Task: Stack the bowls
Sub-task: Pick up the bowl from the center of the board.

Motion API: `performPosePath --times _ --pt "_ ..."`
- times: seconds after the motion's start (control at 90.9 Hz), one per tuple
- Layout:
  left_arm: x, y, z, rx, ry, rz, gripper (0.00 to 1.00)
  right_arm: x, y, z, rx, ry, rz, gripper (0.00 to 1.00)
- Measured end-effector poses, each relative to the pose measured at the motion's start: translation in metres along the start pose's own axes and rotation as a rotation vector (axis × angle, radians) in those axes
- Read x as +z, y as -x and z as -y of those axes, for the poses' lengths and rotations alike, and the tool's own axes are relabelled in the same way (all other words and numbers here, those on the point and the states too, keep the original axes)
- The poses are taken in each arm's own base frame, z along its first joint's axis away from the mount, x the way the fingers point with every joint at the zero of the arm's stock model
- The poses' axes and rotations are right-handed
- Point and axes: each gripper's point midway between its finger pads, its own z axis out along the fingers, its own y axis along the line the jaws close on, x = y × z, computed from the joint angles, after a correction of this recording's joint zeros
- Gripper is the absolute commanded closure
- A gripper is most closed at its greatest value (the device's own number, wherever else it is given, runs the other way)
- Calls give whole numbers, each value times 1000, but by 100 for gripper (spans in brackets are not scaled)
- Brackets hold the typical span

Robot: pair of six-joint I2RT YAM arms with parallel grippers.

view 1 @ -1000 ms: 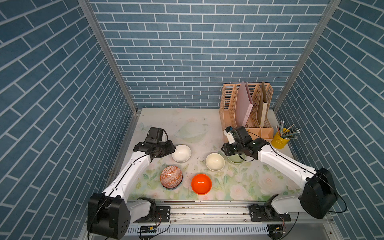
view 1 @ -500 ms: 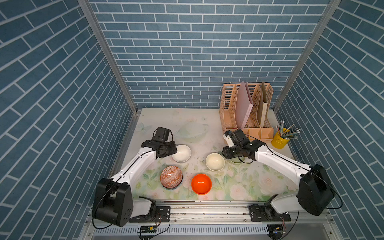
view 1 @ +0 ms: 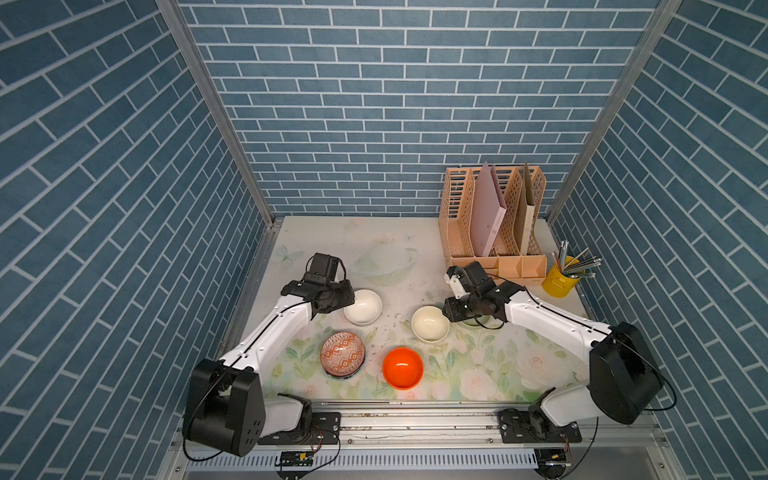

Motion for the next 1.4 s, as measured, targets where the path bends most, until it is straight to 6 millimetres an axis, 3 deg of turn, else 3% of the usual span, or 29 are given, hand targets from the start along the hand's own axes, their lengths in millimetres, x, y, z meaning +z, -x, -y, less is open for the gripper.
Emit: performPosePath --times 0.748,1.397 --pt "-6 0 7 12 -22 14 57 16 -10 -4 -11 15 -39 69" --pt "-7 0 7 13 -23 15 57 24 -16 -4 -15 13 -52 80"
